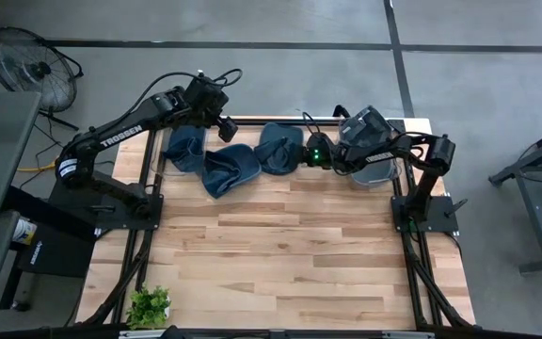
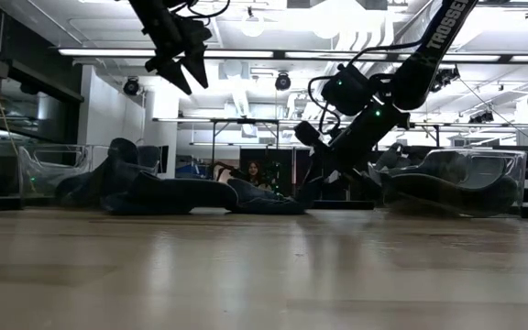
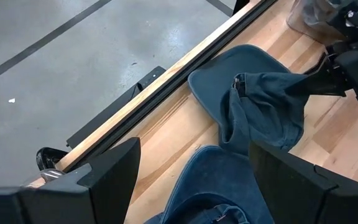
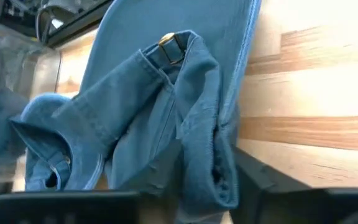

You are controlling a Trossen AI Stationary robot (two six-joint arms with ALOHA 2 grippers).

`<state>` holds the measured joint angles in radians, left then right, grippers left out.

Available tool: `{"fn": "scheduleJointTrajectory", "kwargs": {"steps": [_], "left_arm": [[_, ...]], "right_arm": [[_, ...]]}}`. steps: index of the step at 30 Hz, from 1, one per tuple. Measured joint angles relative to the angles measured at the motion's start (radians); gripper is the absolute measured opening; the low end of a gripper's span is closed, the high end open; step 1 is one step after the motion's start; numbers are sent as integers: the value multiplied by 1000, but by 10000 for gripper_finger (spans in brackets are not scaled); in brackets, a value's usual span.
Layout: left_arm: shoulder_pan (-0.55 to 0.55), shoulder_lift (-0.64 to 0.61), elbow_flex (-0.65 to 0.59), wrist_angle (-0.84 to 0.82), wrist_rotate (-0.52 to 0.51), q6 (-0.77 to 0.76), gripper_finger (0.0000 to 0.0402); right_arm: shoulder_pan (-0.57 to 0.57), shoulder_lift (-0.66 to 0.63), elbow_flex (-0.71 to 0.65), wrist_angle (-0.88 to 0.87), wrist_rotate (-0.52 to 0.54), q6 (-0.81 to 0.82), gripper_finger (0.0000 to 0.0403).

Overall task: Pick & Place hat
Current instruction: Put the right blue cap into the left transparent bin

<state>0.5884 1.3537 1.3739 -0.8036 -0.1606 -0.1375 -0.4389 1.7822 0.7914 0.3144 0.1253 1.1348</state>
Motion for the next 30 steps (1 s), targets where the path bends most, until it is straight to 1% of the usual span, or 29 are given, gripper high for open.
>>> {"fn": "scheduleJointTrajectory", "kwargs": {"steps": [4,5,11,15,30], "left_arm": [[0,0,0,0,22,-23,296],[0,0,0,0,24,-31,296],[0,0,0,0,47,-77,296],[0,0,0,-7,61,-101,296],[0,0,0,2,73,-235,296]], "right_arm": [[0,0,0,0,-27,-52,22],[0,0,0,0,-31,-72,13],[0,-10,0,-36,-57,-118,6],[0,-58,0,-77,-58,-159,5],[0,-349,0,-192,-61,-308,3]]}}
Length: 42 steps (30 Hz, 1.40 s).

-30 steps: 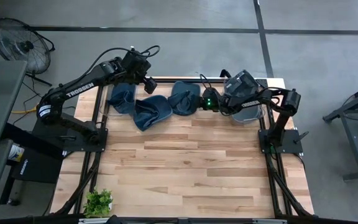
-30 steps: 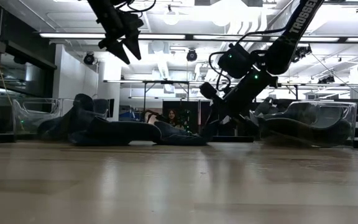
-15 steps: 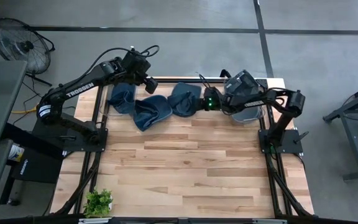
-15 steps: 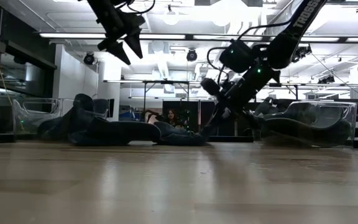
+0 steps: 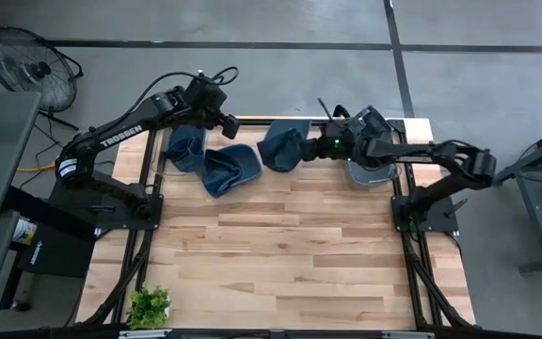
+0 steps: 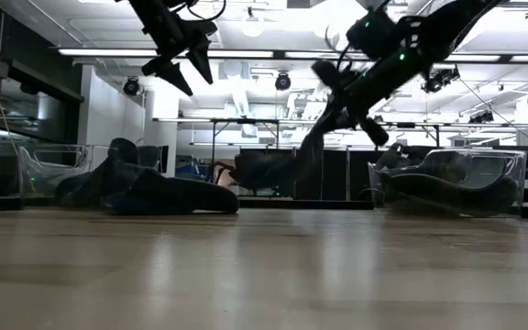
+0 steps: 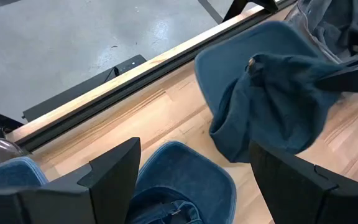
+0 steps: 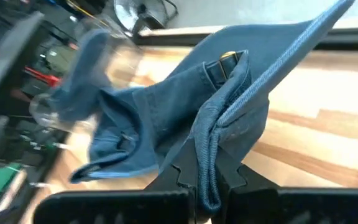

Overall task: Pick & Place hat
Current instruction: Put the right blue cap into the left transparent bin

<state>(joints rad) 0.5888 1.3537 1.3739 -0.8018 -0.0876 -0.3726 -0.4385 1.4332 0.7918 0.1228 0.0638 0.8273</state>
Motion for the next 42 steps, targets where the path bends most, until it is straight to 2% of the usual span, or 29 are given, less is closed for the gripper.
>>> {"fn": "scheduleJointTrajectory", "kwargs": {"steps": [11,18,21,30,42], "left_arm": [[0,18,0,82,72,-46,296],[0,42,0,218,238,-90,296],[0,59,1,298,264,-123,296],[-1,132,-1,359,293,-209,296],[-9,244,-1,460,423,-315,296]], "right_arm": [[0,-213,0,-40,-5,-75,2],[0,-300,0,-48,-10,-111,2],[0,-321,0,-68,-8,-123,2],[0,-349,0,-95,-7,-140,2],[0,-349,0,-97,-25,-157,2]]}}
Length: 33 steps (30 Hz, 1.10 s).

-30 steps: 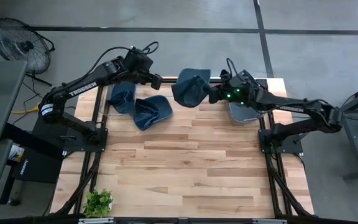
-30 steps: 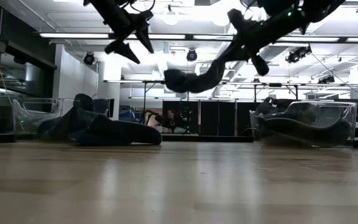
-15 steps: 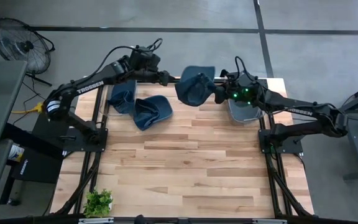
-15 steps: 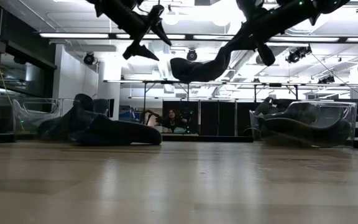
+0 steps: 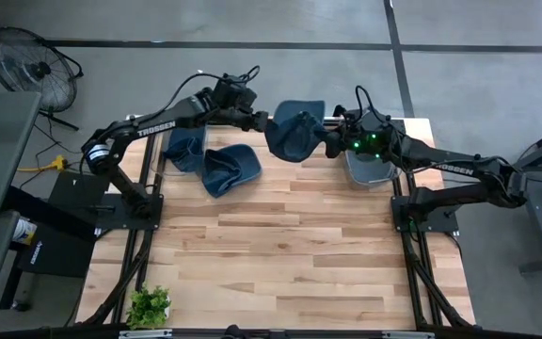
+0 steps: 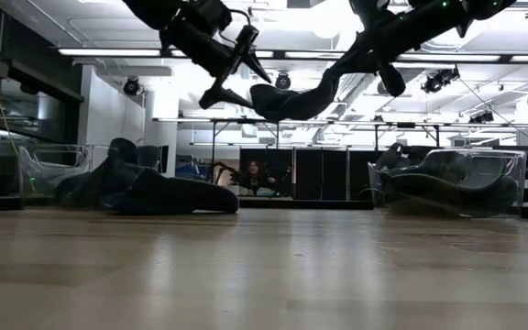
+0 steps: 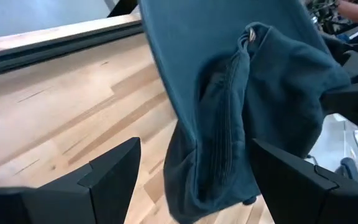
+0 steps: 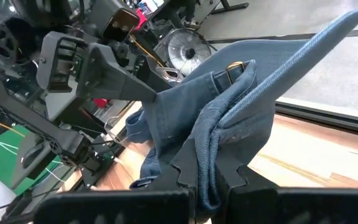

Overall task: Pick & Place hat
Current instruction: Put the right blue cap into the left transparent bin

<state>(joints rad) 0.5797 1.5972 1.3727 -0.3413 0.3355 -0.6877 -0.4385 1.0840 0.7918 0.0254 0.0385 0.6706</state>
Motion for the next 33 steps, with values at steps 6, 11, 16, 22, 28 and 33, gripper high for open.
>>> {"fn": "scheduleJointTrajectory", "kwargs": {"steps": [6,11,16,22,28,33], "left_arm": [[-5,7,0,2,45,-4,296],[-5,7,0,3,72,-25,296],[-5,7,0,4,70,-33,296],[-10,7,0,42,66,-49,296],[-13,7,0,99,67,-54,296],[-13,7,0,100,67,-54,296]], "right_arm": [[0,0,0,0,1,-10,2],[0,0,0,2,1,-19,2],[0,0,0,38,-18,-19,2],[0,1,0,63,-35,-1,2],[0,4,0,90,-42,9,2],[0,4,0,127,-46,13,2]]}}
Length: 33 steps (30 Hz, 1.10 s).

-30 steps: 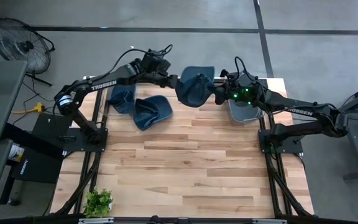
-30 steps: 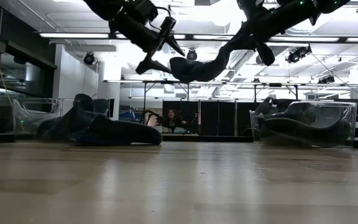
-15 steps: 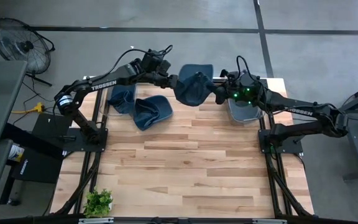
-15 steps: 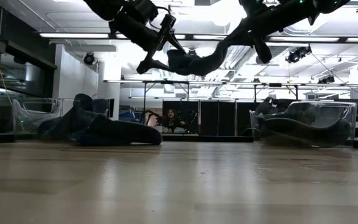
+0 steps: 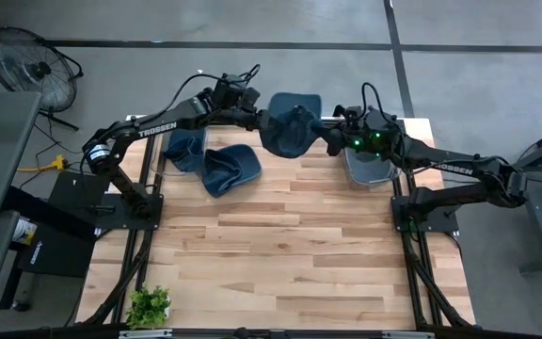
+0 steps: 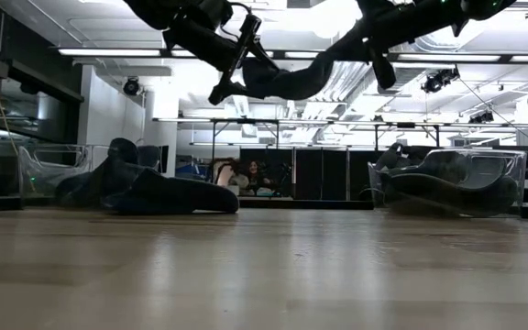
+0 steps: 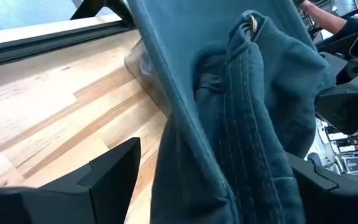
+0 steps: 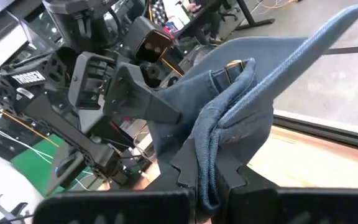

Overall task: Pick & Place hat
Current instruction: Put the right blue cap into the left transparent bin

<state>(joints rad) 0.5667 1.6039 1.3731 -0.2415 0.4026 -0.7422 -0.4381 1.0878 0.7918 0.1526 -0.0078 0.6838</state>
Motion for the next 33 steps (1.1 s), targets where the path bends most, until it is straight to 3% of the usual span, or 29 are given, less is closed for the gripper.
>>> {"fn": "scheduleJointTrajectory", "kwargs": {"steps": [8,15,24,31,33], "left_arm": [[-5,0,0,0,-2,0,292],[-13,0,0,15,-30,0,248],[-11,0,0,15,-71,-5,150],[-11,0,0,15,-102,5,27],[-11,0,0,15,-103,11,15]], "right_arm": [[0,0,0,29,-2,-9,2],[0,1,0,47,-14,-11,2],[0,6,0,47,-28,-21,2],[0,6,0,38,-29,-30,2],[0,6,0,38,-30,-31,2]]}}
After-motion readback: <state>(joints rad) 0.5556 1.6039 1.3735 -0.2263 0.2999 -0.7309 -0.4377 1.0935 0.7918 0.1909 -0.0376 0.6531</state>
